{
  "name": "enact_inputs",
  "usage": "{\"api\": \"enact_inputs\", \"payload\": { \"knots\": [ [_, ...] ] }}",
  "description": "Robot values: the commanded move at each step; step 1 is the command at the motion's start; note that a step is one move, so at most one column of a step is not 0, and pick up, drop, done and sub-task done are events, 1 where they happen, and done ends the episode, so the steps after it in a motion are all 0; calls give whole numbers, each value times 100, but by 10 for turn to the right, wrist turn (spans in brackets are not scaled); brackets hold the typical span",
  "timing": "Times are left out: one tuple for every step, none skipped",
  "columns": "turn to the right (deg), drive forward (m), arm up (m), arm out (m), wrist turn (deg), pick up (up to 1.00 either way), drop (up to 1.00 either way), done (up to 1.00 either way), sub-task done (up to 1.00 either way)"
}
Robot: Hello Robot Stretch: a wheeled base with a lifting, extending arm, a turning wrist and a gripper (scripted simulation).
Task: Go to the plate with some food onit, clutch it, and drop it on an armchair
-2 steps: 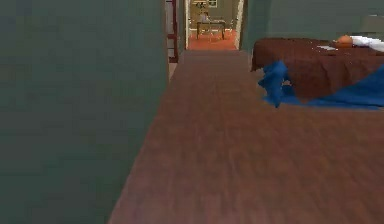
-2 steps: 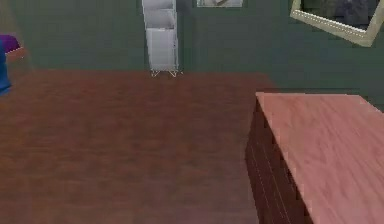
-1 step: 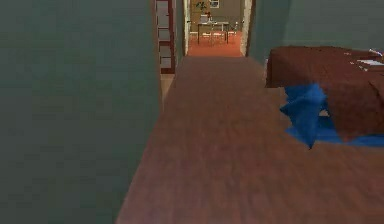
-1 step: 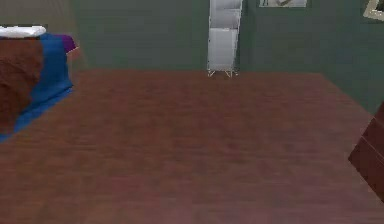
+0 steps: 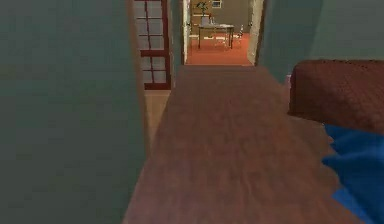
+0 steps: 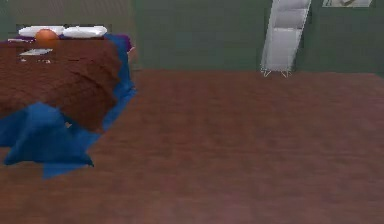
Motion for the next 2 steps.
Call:
{"api": "enact_inputs", "payload": {
  "knots": [
    [30, 0, 0, 0, 0, 0, 0, 0, 0],
    [0, 100, 0, 0, 0, 0, 0, 0, 0]
  ]
}}
